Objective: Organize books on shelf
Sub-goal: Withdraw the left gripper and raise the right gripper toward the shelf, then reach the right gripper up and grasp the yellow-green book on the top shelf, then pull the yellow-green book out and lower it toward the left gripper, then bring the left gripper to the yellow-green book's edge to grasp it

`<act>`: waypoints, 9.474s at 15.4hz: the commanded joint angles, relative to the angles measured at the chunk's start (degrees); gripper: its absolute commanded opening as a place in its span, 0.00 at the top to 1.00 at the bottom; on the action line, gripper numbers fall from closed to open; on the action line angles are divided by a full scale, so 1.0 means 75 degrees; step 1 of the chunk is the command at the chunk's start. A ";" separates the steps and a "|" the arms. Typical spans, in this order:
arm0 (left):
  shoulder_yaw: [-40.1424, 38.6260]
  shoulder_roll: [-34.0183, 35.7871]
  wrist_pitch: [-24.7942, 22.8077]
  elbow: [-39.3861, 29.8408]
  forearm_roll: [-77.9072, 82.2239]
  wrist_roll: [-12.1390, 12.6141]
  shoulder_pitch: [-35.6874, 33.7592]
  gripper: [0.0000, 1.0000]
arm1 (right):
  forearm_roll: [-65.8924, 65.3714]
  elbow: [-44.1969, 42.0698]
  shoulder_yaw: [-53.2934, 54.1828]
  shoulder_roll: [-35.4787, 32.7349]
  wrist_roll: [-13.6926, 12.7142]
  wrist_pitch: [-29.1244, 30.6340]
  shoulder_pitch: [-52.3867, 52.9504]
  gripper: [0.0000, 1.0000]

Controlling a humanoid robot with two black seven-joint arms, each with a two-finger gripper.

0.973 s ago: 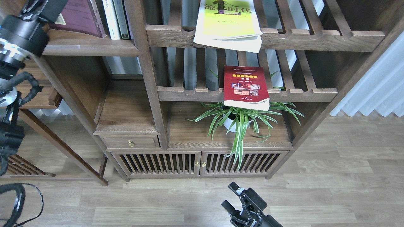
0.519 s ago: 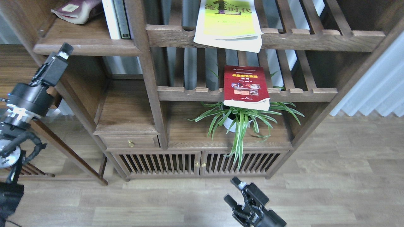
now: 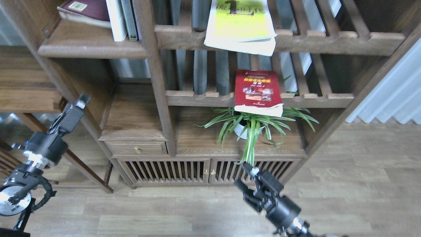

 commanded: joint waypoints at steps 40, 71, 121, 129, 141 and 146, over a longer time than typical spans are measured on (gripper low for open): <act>-0.0235 0.0031 0.0000 0.0363 -0.0427 -0.0034 0.0100 0.00 | -0.2132 -0.0502 0.0913 0.1531 0.3835 -0.4658 0.4046 0.96; 0.0620 -0.0179 0.0000 0.0784 -0.0989 0.0036 -0.0052 0.00 | 0.1757 0.1549 0.2776 -0.0038 0.3648 0.0013 -0.1401 0.95; 0.4581 0.0535 0.0000 -0.0891 -0.5560 -0.0701 0.1014 0.01 | 0.0236 -0.1744 -0.2473 -0.0028 0.1646 0.0013 -0.0723 0.92; 0.5272 0.0500 0.0000 -0.1091 -0.5560 -0.0679 0.0874 0.05 | 0.0200 -0.1745 -0.2673 0.0136 0.1374 0.0013 -0.0747 0.92; 0.5449 0.0535 0.0000 -0.1102 -0.5548 -0.0643 0.0756 0.05 | 0.0177 -0.1721 -0.2638 0.0242 0.1374 0.0013 -0.0735 0.92; 0.5952 0.0512 0.0000 -0.1091 -0.5524 -0.0632 0.0628 0.11 | -0.0022 -0.1686 -0.2685 0.0265 0.1351 0.0013 -0.0817 0.91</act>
